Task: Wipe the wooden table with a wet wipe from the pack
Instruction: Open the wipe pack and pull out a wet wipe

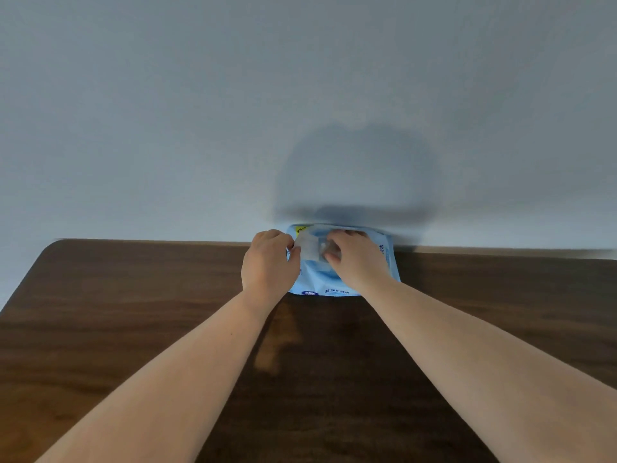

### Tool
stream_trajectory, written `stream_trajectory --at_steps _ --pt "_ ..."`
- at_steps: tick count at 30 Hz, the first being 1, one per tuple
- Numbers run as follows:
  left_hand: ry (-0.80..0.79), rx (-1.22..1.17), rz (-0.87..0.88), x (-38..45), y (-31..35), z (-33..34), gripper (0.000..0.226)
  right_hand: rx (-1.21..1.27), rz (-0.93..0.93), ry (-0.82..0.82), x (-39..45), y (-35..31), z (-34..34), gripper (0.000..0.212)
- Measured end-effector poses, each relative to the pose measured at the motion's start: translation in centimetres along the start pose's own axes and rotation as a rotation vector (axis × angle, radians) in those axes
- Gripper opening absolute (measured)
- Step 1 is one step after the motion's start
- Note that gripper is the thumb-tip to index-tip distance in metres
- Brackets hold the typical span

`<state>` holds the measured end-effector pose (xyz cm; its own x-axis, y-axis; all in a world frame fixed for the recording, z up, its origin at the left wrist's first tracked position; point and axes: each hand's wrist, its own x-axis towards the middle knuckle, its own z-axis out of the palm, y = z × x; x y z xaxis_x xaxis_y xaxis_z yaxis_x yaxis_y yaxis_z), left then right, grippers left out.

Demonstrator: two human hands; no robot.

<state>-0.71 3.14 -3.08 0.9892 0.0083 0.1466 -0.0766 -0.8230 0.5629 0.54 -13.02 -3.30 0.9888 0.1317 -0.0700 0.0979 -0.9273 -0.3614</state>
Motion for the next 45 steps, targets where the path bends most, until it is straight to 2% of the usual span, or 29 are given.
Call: stream_trajectory --at_steps 4,10,17,22,28,31,36,41,45 --pt "0.012 -0.002 0.015 0.0 -0.1 0.0 0.027 -0.039 -0.058 0.004 0.5 -0.4 0.4 0.016" --pt "0.01 0.073 0.008 0.0 -0.2 0.0 0.026 0.036 -0.086 0.02 0.3 0.0 0.1 0.015" --pt "-0.078 0.157 -0.046 0.4 0.8 -0.5 0.026 0.213 0.001 0.109 -0.9 1.1 -1.0 0.011" --pt "-0.11 0.2 -0.075 0.6 1.3 -0.9 0.025 0.406 0.132 0.182 -2.0 -0.2 -2.6 0.008" --pt "-0.17 0.032 -0.125 0.2 1.5 -2.1 0.023 0.418 0.036 0.334 -3.3 -2.0 -5.6 0.014" --pt "-0.146 -0.126 -0.16 -0.5 1.5 -4.1 0.023 0.489 0.057 0.304 -3.4 -3.4 -5.5 0.007" --pt "-0.236 -0.473 -0.271 -2.5 0.6 -8.3 0.022 0.585 0.083 0.175 -3.1 -7.8 -3.5 0.01" --pt "-0.182 -0.398 -0.335 -5.1 -3.2 -10.8 0.004 0.72 0.079 0.013 -3.4 -12.5 -0.9 0.007" --pt "-0.126 -0.42 -0.371 -6.9 -5.8 -12.8 0.009 0.585 -0.039 -0.057 -3.6 -14.4 0.2 0.006"
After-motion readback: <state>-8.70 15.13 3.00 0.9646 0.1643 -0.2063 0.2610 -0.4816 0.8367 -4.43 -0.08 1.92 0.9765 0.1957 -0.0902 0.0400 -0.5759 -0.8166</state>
